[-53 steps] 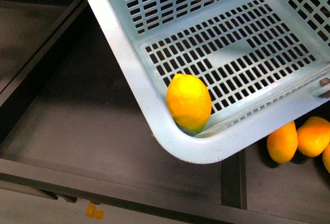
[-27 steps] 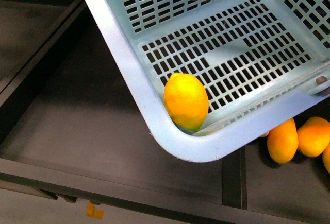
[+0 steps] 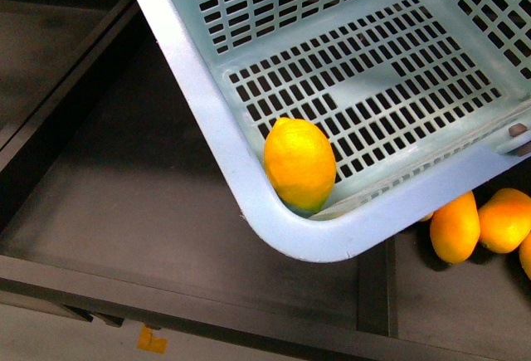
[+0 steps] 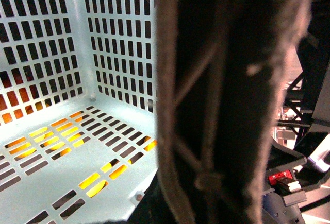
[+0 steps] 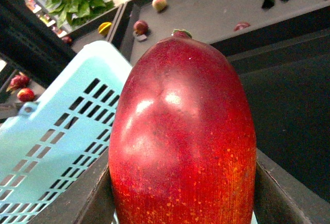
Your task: Pick lemon and mango into basket
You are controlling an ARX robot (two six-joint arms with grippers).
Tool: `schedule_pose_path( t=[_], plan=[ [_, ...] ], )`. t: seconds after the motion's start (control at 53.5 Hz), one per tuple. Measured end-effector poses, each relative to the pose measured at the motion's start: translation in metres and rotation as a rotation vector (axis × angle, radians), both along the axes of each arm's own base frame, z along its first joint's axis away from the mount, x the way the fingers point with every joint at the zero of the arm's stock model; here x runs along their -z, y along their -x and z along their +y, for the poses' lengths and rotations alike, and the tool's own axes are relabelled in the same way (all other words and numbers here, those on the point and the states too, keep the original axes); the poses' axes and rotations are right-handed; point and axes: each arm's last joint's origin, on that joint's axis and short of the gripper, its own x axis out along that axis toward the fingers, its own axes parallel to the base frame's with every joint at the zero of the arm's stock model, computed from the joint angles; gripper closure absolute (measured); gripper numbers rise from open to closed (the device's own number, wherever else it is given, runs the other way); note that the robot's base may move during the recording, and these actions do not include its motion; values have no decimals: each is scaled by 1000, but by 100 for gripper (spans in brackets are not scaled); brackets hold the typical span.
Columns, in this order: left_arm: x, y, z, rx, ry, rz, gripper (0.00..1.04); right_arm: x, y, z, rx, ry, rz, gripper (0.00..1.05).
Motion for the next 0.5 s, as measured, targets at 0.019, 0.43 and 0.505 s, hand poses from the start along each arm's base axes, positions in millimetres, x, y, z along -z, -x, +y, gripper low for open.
schedule_pose_path(
  t=[0.019,0.43,0.505],
  plan=[
    [0,0,0,0,0,0,100,0,-2,3,-5,-1,0,45],
    [0,0,0,1,0,0,100,15,-48,65,-124,-17,43,39],
    [0,0,0,2,1,1,100,16,-48,70,-141,-16,42,23]
  ],
)
